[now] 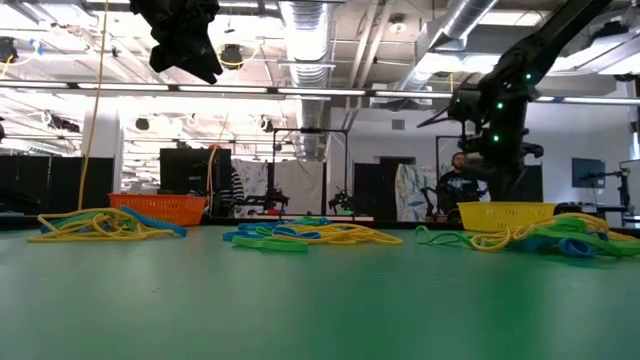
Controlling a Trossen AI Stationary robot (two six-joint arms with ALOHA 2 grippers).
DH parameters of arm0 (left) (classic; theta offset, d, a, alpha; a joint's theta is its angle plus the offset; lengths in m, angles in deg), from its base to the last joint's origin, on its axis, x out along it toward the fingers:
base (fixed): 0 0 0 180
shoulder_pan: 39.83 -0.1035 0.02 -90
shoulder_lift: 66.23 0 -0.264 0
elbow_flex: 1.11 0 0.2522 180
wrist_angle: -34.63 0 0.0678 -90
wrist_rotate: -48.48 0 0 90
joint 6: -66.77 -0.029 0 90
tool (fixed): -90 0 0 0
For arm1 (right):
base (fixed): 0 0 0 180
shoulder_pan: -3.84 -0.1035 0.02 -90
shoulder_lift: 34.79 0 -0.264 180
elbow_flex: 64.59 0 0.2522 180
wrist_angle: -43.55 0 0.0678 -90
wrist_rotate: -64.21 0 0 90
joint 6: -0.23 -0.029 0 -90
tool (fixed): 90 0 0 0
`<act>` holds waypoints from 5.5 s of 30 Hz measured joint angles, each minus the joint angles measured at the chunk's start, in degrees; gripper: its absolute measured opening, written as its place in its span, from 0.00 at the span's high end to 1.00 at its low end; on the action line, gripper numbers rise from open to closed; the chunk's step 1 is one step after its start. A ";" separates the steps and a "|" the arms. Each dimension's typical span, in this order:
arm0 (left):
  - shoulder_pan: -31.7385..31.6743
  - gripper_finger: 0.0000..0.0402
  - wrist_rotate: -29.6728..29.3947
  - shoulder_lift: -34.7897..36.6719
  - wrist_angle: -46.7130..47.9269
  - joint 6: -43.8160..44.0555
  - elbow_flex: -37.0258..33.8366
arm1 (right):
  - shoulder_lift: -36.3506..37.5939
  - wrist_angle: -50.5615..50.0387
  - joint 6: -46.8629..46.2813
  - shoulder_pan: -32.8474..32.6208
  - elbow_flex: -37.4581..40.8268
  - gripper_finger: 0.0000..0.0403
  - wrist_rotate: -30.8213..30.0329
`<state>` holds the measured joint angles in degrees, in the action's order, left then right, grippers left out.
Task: Sort rubber bands into baskets
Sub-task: Put the yellow rubber band into the yellow bin
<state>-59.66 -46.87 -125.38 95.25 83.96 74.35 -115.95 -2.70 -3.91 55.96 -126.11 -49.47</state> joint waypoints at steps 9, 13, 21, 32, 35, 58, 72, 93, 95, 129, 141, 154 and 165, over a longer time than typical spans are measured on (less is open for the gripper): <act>-0.02 0.69 0.01 0.02 -0.01 0.00 0.00 | 7.33 0.00 -0.53 -3.68 0.00 0.57 4.70; -0.01 0.69 0.02 0.00 0.00 -0.01 0.00 | 8.84 0.01 -0.54 -8.27 -0.02 0.58 10.85; -0.01 0.69 0.02 0.01 0.00 0.00 0.01 | 8.69 3.94 0.09 -24.80 -0.02 0.60 19.79; 0.00 0.69 0.02 0.02 0.02 -0.02 0.00 | 1.43 22.67 0.12 -47.52 -0.09 0.61 19.89; 0.00 0.69 0.02 0.02 0.00 0.00 0.00 | -3.63 27.69 0.99 -50.00 -0.07 0.61 19.71; 0.00 0.69 0.02 0.02 0.00 0.00 0.00 | -22.29 39.16 2.68 -49.88 -4.03 0.61 19.50; -0.02 0.69 0.01 0.02 0.00 -0.01 0.00 | -22.28 37.04 2.62 -48.57 -4.07 0.61 20.55; 0.00 0.69 0.00 0.02 0.00 0.00 0.00 | -23.19 37.45 2.72 -48.75 -4.31 0.75 20.90; 0.00 0.69 0.00 0.02 -0.02 0.00 0.00 | -22.74 36.59 3.02 -48.98 -4.30 0.76 20.57; 0.00 0.69 0.02 0.02 -0.02 -0.02 0.00 | -22.95 37.77 3.08 -49.35 -4.37 0.72 18.95; -0.01 0.69 0.00 0.02 0.00 0.00 0.00 | -25.06 39.11 3.33 -49.07 -4.35 0.78 18.12; 0.00 0.69 0.02 0.02 0.00 -0.01 0.00 | -24.97 38.22 5.71 -49.14 -5.31 0.95 17.50; 0.00 0.69 0.02 0.02 0.00 0.00 0.00 | -24.95 27.30 10.60 -50.61 -13.74 0.96 12.76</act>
<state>-59.66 -46.85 -125.36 95.25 83.95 74.35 -140.90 24.60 6.69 5.34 -139.85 -36.71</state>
